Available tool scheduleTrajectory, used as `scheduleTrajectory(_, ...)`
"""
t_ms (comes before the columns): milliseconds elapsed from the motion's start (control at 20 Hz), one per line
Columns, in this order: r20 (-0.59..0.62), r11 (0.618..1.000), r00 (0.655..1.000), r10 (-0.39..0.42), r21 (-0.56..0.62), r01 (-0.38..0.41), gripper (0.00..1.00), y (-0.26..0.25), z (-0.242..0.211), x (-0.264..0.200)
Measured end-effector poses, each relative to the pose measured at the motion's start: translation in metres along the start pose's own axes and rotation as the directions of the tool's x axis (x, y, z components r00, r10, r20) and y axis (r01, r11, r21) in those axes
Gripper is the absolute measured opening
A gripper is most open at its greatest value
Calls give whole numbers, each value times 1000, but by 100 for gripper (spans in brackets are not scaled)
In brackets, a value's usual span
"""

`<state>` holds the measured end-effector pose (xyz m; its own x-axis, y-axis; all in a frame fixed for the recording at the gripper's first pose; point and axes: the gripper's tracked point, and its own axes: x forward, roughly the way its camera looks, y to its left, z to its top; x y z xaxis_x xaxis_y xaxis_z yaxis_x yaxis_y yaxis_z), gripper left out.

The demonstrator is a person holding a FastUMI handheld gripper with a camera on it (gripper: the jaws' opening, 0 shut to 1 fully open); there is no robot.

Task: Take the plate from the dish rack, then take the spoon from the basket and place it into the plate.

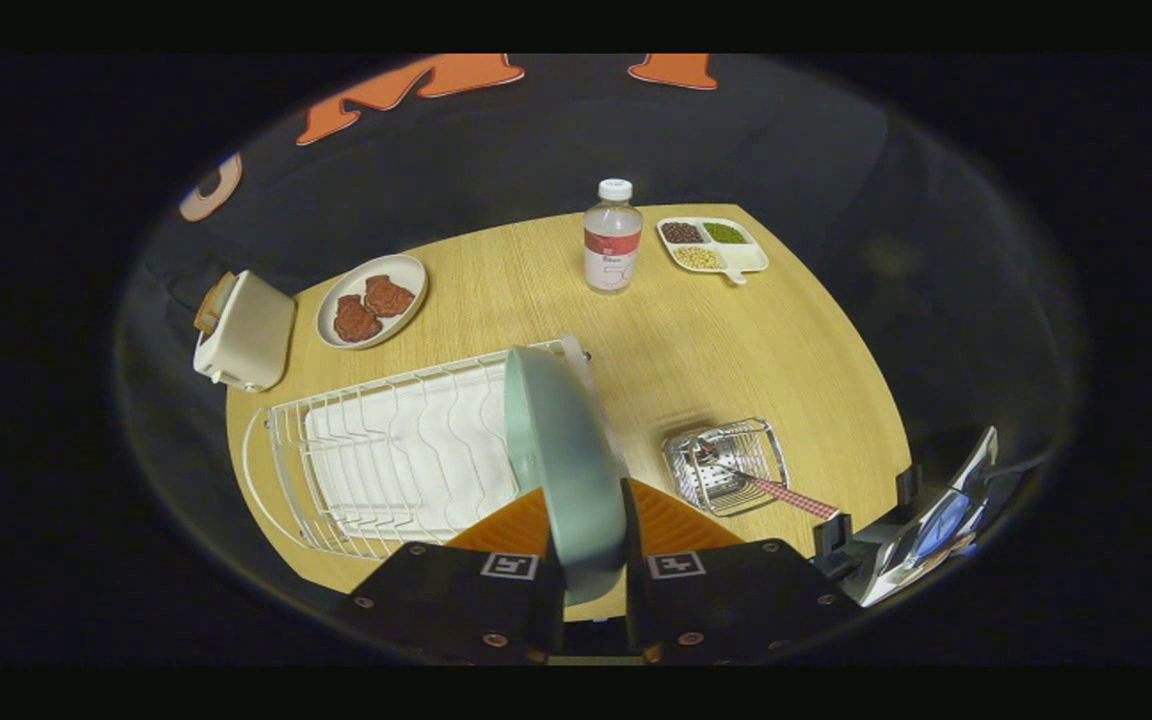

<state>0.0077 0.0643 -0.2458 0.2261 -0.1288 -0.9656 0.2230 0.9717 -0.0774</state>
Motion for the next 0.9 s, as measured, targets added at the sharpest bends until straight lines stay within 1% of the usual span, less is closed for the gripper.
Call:
scheduleTrajectory(250, 8, 999, 1000, -29, -13, 29, 26, -2, 3, 0)
scheduleTrajectory(450, 33, 996, 997, -72, -53, 74, 26, 2, 12, -2)
scheduleTrajectory(600, 73, 986, 991, -112, -114, 120, 25, 5, 19, -5)
scheduleTrajectory(700, 123, 971, 979, -164, -154, 182, 24, -3, 27, -6)
scheduleTrajectory(800, 164, 965, 968, -188, -153, 213, 22, -11, 38, -13)
scheduleTrajectory(900, 171, 968, 967, -190, -134, 214, 21, -16, 38, -20)
